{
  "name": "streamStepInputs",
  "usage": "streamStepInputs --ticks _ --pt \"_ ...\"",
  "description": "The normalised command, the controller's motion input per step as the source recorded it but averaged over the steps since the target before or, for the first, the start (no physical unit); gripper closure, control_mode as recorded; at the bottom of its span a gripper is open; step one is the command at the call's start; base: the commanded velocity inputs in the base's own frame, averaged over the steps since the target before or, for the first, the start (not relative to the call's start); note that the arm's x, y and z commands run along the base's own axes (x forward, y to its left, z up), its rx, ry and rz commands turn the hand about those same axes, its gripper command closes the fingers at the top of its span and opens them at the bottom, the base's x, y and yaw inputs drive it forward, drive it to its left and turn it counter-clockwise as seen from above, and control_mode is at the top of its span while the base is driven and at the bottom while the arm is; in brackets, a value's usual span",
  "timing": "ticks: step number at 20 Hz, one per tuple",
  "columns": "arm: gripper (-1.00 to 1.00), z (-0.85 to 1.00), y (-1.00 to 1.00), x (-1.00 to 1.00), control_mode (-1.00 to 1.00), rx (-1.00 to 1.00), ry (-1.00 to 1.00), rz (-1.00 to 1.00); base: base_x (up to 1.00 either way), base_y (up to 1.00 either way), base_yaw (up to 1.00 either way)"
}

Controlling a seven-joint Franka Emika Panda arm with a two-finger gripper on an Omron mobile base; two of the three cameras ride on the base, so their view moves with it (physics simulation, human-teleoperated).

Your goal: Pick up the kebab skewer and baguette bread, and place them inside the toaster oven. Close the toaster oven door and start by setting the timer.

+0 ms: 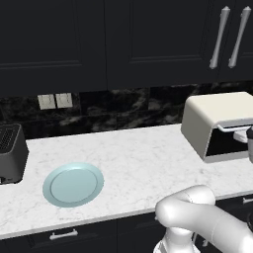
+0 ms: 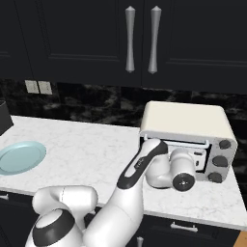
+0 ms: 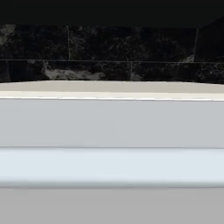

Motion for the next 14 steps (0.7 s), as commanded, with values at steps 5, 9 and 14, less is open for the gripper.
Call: streamStepInputs --ticks 5,9,14 --pt "-1.00 0.02 -0.12 -0.04 -1.00 0.00 0.00 0.00 0.00 0.00 0.00" --pt "-1.00 0.06 -0.38 -0.07 -1.00 0.00 0.00 -0.01 0.00 0.00 0.00" --pt "-1.00 0.01 -0.51 -0.12 -1.00 0.00 0.00 0.00 0.00 0.00 0.00"
